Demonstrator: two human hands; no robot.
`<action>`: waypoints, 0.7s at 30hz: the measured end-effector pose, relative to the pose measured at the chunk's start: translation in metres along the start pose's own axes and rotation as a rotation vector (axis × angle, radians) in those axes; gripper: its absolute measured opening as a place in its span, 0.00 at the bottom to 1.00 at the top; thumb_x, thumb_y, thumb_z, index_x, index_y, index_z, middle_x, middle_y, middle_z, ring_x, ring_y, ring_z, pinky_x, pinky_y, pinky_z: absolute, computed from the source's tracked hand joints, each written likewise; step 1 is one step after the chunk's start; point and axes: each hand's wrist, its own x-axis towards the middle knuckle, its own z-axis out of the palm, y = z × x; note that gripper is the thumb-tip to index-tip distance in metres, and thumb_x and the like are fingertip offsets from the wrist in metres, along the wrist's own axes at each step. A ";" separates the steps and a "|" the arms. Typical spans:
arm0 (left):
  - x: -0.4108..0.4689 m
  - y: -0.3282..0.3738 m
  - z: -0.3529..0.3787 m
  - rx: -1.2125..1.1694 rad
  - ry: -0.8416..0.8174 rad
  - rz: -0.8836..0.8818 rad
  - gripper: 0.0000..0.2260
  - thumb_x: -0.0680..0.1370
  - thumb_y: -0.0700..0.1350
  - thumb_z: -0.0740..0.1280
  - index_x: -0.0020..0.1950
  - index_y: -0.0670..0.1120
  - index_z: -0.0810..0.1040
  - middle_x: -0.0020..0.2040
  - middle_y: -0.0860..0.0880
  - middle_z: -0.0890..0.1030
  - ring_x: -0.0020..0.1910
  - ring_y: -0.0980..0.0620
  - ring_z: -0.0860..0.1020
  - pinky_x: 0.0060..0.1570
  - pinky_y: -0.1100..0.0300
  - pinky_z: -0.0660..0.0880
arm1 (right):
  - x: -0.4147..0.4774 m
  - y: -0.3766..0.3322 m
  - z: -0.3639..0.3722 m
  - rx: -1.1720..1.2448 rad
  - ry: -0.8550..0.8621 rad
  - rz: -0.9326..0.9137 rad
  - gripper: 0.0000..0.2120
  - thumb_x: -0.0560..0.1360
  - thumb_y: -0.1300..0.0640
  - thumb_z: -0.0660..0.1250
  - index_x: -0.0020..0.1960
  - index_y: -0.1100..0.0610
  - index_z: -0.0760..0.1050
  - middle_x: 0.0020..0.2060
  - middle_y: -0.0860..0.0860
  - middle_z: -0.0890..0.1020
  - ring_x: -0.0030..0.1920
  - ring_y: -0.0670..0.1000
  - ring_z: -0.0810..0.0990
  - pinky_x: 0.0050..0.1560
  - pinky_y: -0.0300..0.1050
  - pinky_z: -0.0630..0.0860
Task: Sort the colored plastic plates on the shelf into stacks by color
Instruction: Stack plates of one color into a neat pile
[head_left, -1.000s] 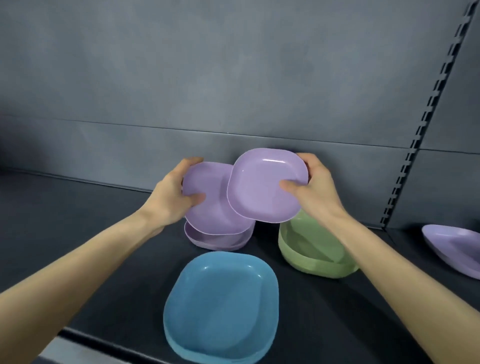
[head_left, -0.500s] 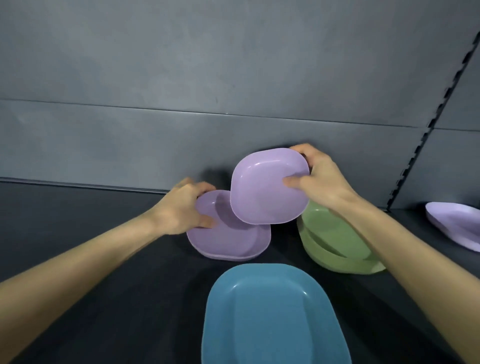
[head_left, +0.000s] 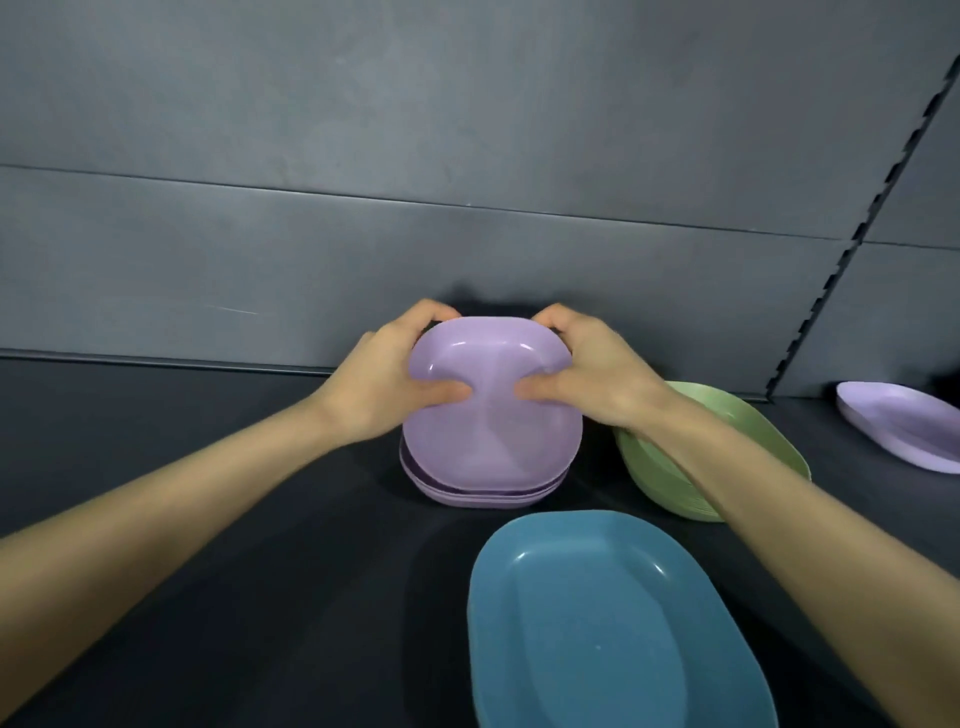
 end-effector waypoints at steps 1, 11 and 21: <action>-0.001 -0.001 0.000 0.062 -0.006 0.015 0.21 0.68 0.45 0.76 0.58 0.51 0.72 0.50 0.56 0.80 0.48 0.50 0.78 0.47 0.59 0.74 | 0.000 -0.002 0.003 -0.096 -0.020 -0.013 0.16 0.66 0.60 0.74 0.51 0.54 0.72 0.45 0.51 0.81 0.47 0.55 0.79 0.45 0.47 0.76; 0.005 -0.011 0.010 0.317 -0.207 -0.086 0.25 0.70 0.49 0.74 0.64 0.46 0.72 0.59 0.48 0.76 0.57 0.48 0.74 0.53 0.57 0.71 | 0.010 0.011 0.014 -0.437 -0.212 0.006 0.29 0.65 0.49 0.76 0.61 0.52 0.68 0.57 0.51 0.76 0.58 0.57 0.71 0.55 0.48 0.70; 0.006 -0.007 0.005 0.495 -0.427 -0.099 0.26 0.73 0.54 0.70 0.65 0.42 0.70 0.59 0.45 0.76 0.59 0.46 0.74 0.56 0.52 0.72 | 0.006 0.010 0.007 -0.567 -0.325 0.008 0.29 0.69 0.45 0.72 0.67 0.50 0.68 0.61 0.50 0.75 0.63 0.55 0.68 0.61 0.49 0.64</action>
